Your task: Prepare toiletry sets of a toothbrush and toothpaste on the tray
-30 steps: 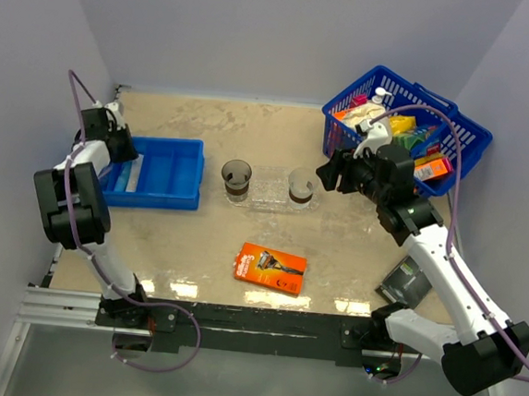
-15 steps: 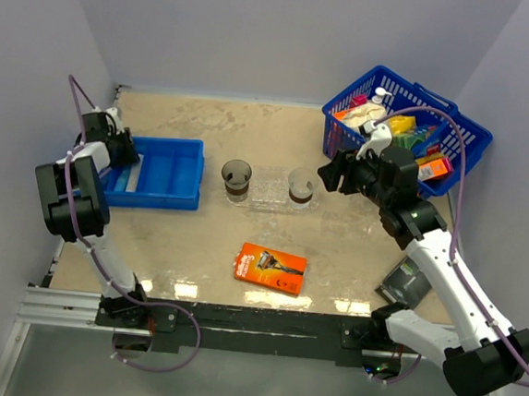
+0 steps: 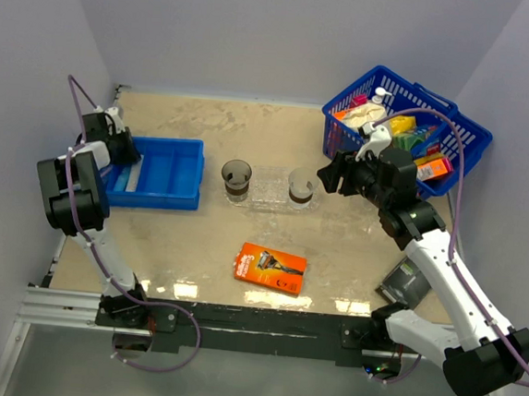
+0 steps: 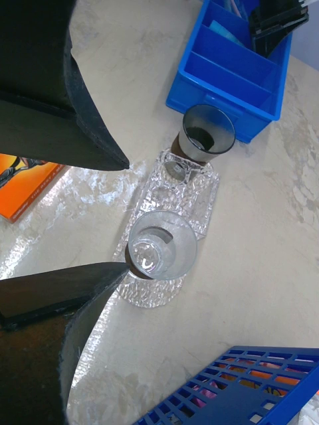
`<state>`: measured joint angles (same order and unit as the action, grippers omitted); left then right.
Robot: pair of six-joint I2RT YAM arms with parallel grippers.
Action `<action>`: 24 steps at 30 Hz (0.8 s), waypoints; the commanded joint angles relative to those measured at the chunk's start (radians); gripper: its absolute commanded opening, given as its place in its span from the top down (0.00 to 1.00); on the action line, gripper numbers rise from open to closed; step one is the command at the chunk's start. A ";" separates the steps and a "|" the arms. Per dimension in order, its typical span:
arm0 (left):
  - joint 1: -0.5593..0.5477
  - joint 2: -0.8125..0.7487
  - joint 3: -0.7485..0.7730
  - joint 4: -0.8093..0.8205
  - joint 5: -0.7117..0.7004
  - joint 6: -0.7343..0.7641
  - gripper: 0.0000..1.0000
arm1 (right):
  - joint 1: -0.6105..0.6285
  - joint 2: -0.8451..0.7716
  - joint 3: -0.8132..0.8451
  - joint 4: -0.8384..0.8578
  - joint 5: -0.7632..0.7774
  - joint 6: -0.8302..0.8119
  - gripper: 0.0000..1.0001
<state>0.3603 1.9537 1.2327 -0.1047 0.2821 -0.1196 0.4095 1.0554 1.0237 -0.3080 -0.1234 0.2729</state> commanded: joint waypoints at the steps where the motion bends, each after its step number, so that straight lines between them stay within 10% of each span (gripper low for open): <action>1: 0.006 0.016 0.010 -0.012 0.058 -0.018 0.73 | -0.001 -0.006 -0.004 0.037 -0.012 0.017 0.40; 15: 0.011 0.001 -0.004 0.017 0.173 -0.078 0.79 | 0.000 0.014 -0.007 0.047 -0.019 0.034 0.40; 24: 0.015 -0.018 -0.002 0.017 0.180 -0.069 1.00 | 0.000 0.017 -0.005 0.046 -0.016 0.034 0.41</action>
<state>0.3733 1.9541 1.2324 -0.0929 0.4236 -0.1875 0.4095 1.0752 1.0214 -0.2989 -0.1242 0.2970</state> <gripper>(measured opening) 0.031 0.596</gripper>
